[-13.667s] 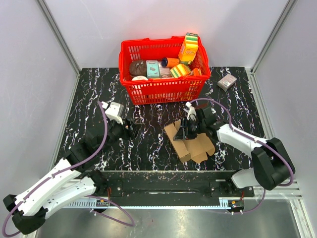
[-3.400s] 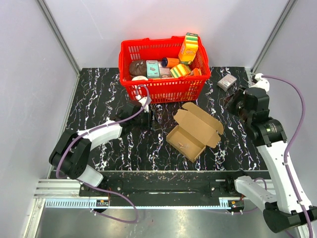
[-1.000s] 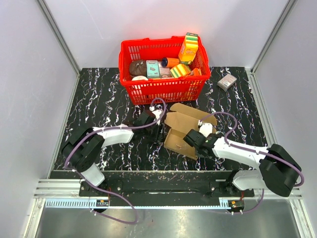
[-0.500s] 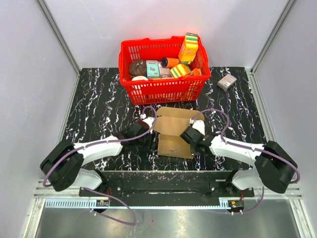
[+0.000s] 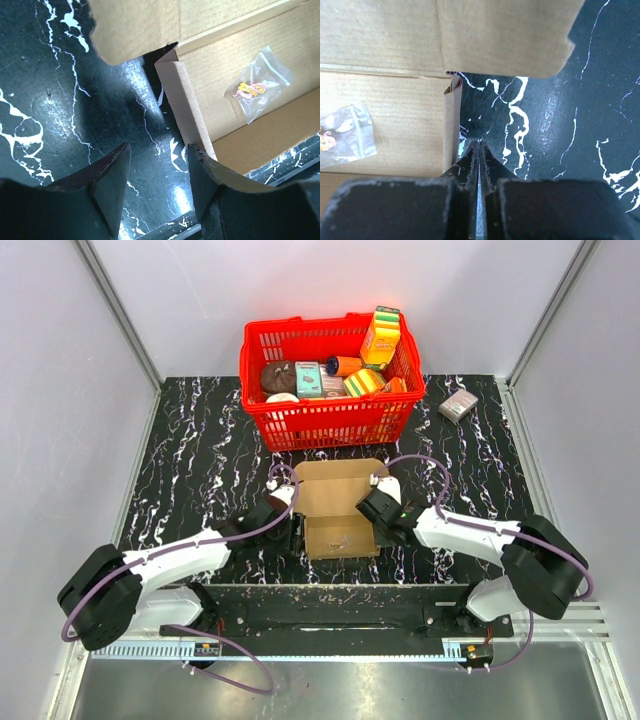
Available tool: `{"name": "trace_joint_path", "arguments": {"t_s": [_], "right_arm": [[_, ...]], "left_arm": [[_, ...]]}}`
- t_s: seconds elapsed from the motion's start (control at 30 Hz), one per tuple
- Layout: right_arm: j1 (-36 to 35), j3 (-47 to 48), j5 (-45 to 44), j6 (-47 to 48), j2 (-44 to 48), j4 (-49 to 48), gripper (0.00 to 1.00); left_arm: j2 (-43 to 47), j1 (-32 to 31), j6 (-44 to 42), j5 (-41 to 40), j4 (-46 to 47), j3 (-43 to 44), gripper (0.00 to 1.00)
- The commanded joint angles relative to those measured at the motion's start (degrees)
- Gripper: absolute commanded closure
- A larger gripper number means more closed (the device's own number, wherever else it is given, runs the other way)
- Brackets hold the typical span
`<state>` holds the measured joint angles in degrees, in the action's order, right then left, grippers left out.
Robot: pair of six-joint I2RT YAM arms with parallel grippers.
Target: Fold the paper box
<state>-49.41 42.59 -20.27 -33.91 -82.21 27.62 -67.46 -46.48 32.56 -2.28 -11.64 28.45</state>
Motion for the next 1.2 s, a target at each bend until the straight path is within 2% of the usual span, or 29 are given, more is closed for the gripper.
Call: {"name": "trace_joint_path", "arguments": {"t_s": [0.0,0.2,0.43,0.53,0.6,0.63,0.7,0.77,0.93,0.97,1.1,1.17], "right_arm": [[-0.4,0.9,-1.1,-0.6,4.2,-1.8,0.92],[-0.4,-0.5,-1.9,-1.4,8.1,0.2,0.8],[-0.4,-0.2,-5.0,-3.3,12.5,5.6,0.76],[-0.4,0.3,-6.2,-4.5,16.7,7.7,0.72],[-0.3,0.5,-7.1,-5.6,19.5,8.1,0.64],[-0.3,0.7,-7.8,-6.2,22.2,8.3,0.57],[0.4,2.1,-10.7,-8.4,24.5,10.3,0.53],[2.6,4.4,-10.6,-8.8,26.1,12.4,0.51],[17.0,7.7,-3.6,-4.8,25.2,13.2,0.51],[18.8,8.0,-2.3,-2.8,24.6,12.9,0.52],[24.0,10.1,0.6,1.3,18.9,11.2,0.55],[26.1,10.6,3.2,2.7,17.0,9.0,0.56]], "left_arm": [[-0.2,-0.4,1.5,-3.9,-0.5,0.4,0.46],[-0.8,-0.4,2.5,-6.1,-2.7,1.5,0.44],[0.1,-0.4,3.7,-7.2,-4.9,1.8,0.43],[4.2,-0.3,4.1,-8.2,-5.6,1.5,0.43],[8.7,-0.2,4.4,-8.7,-5.8,1.3,0.39],[10.5,0.1,4.6,-9.0,-6.2,1.3,0.38],[15.9,1.6,5.2,-9.1,-6.8,1.2,0.36],[20.7,5.8,5.6,-7.7,-7.4,1.0,0.37],[26.2,16.8,5.3,-3.2,-8.9,1.2,0.4],[25.6,20.5,5.3,-1.8,-9.1,1.8,0.42],[20.4,28.5,4.8,1.9,-6.2,2.6,0.51],[16.2,32.2,4.7,7.1,-3.5,2.6,0.53]]}}
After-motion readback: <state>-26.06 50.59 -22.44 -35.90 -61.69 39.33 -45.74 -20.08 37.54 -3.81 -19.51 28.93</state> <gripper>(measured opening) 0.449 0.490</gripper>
